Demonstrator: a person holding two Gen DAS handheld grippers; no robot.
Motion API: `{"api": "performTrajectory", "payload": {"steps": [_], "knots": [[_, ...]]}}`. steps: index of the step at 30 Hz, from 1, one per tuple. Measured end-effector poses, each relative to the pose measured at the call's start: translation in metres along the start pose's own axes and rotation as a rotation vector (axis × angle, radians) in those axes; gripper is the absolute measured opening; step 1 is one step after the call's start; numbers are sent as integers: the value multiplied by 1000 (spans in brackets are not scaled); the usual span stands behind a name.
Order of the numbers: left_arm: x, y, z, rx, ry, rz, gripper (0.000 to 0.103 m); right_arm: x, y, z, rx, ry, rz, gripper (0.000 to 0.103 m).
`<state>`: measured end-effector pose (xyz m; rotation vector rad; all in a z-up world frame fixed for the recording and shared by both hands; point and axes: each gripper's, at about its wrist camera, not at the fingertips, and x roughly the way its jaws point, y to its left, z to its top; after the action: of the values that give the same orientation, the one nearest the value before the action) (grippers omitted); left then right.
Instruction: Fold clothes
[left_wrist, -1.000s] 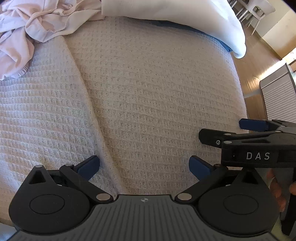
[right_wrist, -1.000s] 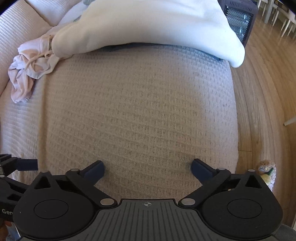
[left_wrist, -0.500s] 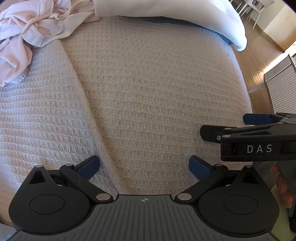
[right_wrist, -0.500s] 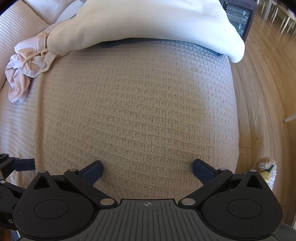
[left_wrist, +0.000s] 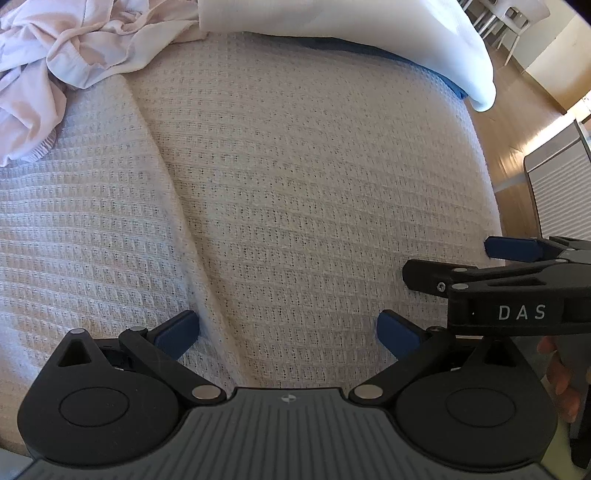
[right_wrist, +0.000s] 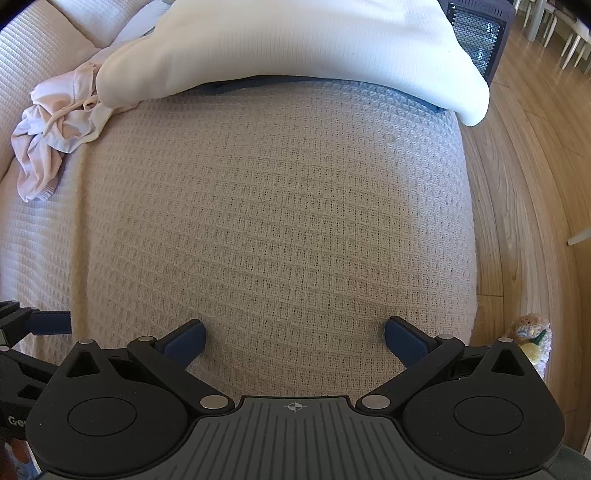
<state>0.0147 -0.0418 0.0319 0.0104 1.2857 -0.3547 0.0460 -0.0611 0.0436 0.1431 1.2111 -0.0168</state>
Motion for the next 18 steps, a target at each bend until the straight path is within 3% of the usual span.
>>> {"api": "performTrajectory", "payload": {"steps": [18], "knots": [[-9,-15,-1,6,-6,-5,103,-12,-2,-6,-1,3,-2,103]]}}
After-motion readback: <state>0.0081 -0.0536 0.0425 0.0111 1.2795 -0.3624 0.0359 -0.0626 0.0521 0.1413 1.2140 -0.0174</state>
